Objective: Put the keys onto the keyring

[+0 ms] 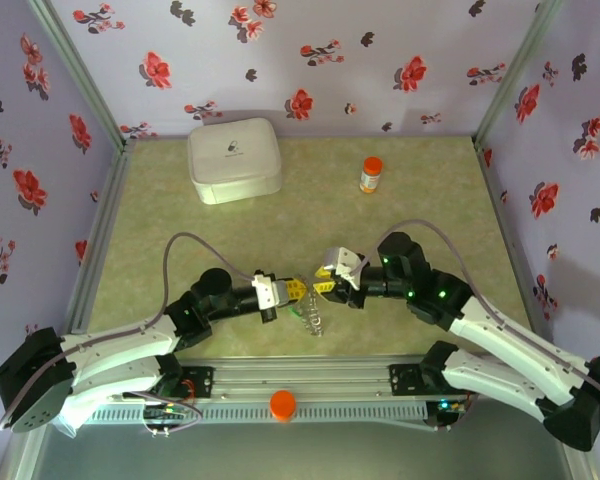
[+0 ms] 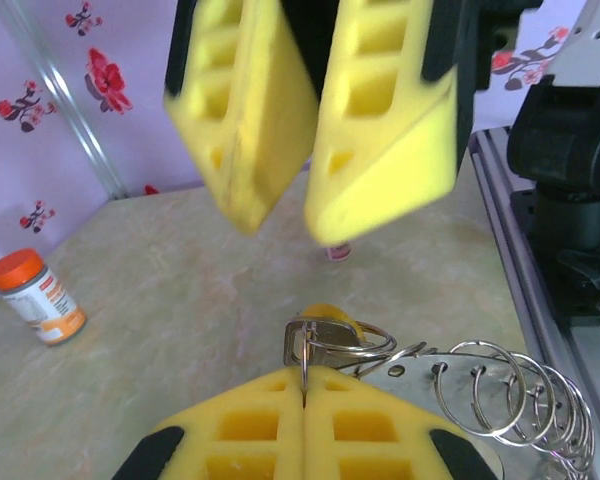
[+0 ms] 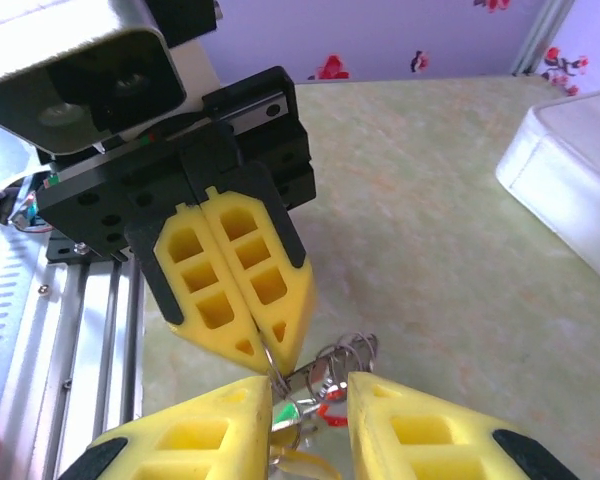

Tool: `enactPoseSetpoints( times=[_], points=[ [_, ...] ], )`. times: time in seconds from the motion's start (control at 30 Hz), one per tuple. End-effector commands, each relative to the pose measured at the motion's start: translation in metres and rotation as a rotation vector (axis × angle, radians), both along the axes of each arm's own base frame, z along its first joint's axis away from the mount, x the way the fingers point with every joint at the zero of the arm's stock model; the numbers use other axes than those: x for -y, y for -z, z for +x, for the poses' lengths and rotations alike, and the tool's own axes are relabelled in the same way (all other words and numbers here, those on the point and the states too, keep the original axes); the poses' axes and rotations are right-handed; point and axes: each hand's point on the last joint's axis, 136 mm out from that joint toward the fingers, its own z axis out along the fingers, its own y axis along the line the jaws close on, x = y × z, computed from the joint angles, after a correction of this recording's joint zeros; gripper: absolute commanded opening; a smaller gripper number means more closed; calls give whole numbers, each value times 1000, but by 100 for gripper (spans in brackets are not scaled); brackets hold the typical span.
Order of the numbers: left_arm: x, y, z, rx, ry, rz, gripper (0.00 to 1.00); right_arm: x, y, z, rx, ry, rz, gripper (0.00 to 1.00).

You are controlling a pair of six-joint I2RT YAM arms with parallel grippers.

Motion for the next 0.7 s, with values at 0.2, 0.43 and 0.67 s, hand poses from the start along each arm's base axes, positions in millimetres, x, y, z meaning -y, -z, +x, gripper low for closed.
enactPoseSetpoints(
  times=[0.2,0.43,0.67],
  points=[
    [2,-32,-5,26,40,-132,0,-4,10,-10,-29,-75,-9,27],
    [5,-29,-11,-5,81,-134,0,-8,11,-9,-11,-85,-12,17],
    [5,-34,-12,2,87,-162,0,-8,18,-9,-13,-90,-41,13]
  ],
)
